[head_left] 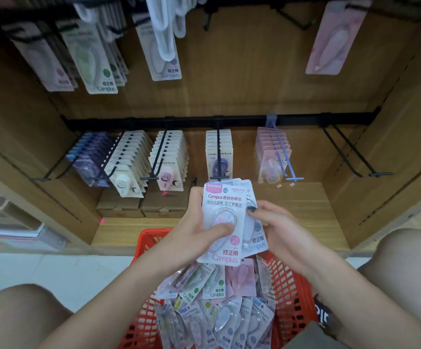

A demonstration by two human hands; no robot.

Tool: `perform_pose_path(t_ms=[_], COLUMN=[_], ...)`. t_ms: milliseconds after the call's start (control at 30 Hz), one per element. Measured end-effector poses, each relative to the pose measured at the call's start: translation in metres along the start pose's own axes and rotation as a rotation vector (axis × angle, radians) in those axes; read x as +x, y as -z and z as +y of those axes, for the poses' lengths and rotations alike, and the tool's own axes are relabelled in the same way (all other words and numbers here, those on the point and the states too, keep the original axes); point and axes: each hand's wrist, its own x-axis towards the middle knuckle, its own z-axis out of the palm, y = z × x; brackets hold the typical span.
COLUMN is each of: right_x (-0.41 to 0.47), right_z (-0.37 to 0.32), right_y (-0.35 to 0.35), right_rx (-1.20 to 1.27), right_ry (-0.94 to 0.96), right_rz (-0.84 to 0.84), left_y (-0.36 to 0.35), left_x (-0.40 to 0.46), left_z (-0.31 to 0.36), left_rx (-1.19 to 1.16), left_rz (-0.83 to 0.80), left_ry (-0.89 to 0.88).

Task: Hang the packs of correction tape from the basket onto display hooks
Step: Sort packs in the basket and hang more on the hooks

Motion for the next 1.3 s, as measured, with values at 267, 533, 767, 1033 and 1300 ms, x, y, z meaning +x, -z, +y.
perform_pose_path(t_ms=[267, 533, 767, 1033, 1300], right_x=[-0.021, 0.013, 0.027, 0.041, 0.054], right_z=[-0.018, -0.065, -0.080, -0.077, -0.080], right_y=[-0.017, -0.080, -0.129, -0.172, -0.184], right_rx=[-0.056, -0.112, -0.144, -0.152, -0.203], right_ry=[0.127, 0.340, 0.371, 0.288, 0.287], right_rz=[-0.023, 0.080, -0.038, -0.117, -0.081], left_y=[0.023, 0.091, 0.134, 0.136, 0.150], left_x=[-0.018, -0.012, -0.010, 0.007, 0.013], left_z=[0.020, 0.052, 0.059, 0.074, 0.067], left_rx=[-0.046, -0.041, 0.138, 0.079, 0.112], left_rz=[0.042, 0.438, 0.564, 0.499, 0.579], left_ry=[-0.061, -0.157, -0.291, -0.294, -0.369])
